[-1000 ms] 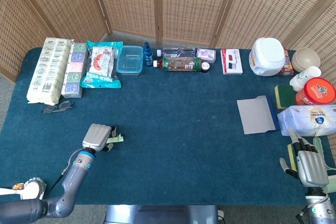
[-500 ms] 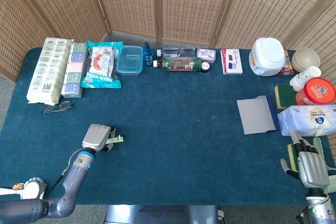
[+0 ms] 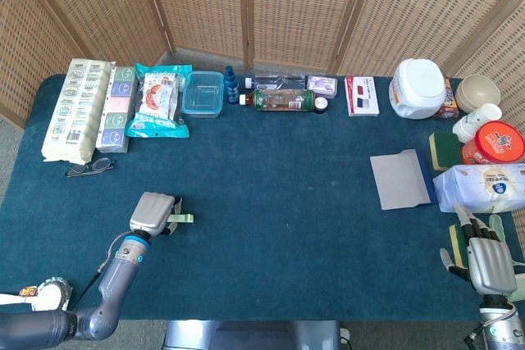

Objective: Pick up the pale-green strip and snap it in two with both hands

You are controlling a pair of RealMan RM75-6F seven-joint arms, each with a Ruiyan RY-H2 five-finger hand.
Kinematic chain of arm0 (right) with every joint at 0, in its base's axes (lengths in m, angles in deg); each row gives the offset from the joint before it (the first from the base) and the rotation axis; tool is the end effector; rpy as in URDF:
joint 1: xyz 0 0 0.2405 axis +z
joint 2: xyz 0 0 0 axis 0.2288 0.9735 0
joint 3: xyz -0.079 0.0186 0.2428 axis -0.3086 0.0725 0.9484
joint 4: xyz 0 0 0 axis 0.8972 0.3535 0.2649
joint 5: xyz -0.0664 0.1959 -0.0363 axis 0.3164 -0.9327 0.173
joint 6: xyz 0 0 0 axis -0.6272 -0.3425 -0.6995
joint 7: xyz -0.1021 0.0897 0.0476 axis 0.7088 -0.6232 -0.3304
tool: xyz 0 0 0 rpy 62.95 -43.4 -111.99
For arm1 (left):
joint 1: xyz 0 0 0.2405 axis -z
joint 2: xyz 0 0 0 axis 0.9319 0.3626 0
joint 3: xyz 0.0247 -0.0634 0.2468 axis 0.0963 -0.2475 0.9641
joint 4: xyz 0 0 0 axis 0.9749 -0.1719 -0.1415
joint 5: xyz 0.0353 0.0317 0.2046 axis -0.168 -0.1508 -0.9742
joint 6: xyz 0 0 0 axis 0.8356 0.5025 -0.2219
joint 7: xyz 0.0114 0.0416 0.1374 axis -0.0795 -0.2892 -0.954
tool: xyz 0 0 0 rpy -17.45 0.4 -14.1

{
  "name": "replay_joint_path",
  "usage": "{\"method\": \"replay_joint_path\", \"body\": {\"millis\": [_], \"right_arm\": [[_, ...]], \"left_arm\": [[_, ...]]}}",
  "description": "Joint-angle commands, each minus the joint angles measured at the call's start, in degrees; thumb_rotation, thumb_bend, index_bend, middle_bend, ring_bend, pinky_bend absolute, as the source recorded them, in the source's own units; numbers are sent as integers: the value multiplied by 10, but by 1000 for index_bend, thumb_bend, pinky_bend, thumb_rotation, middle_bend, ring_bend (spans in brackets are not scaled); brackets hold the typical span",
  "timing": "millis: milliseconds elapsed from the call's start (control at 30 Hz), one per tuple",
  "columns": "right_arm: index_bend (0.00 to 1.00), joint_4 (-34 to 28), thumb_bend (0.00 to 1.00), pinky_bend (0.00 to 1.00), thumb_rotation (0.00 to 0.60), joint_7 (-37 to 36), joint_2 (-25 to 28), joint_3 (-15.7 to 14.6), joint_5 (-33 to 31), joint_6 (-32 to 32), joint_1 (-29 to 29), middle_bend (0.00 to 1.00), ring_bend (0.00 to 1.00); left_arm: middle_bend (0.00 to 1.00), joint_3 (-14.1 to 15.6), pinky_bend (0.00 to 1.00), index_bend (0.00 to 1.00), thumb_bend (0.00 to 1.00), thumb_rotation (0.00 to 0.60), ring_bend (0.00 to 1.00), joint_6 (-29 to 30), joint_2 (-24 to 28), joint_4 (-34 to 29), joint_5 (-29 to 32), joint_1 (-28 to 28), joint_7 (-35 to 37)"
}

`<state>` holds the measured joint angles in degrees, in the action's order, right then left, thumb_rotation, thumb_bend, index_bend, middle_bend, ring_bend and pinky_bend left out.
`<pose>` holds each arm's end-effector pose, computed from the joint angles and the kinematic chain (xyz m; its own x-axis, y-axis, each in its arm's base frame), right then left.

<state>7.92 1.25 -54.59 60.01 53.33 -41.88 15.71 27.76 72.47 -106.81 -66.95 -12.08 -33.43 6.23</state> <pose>-0.3466 -0.1697 0.1253 0.3565 -0.0331 0.9337 -0.9291 0.0928 0.3581 -0.1947 0.2887 -0.0347 0.5424 0.3491 0.7642 0.8401 -0.2229 -0.4945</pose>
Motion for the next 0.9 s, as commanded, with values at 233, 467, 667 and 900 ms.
{"method": "replay_joint_path", "body": {"millis": [233,467,667,900], "right_arm": [[22,-16,364,293,600,-8,5,2,9,4,7,157,202],[21,-36,364,293,600,-28,5,1,21,17,20,157,202],[19,-70,364,293,600,-73,-2,7,45,39,49,157,203],[15,-90,364,304,600,-126,-11,12,59,69,80,164,215]], "left_arm": [[1000,8,1000,693,418,600,1000,-28,76,-28,-103,5,87],[1000,9,1000,695,420,600,1000,-70,153,-47,-172,20,160],[1000,0,1000,695,421,600,1000,-113,229,-64,-235,48,239],[1000,-7,1000,695,422,600,1000,-155,264,-63,-275,75,317]]}}
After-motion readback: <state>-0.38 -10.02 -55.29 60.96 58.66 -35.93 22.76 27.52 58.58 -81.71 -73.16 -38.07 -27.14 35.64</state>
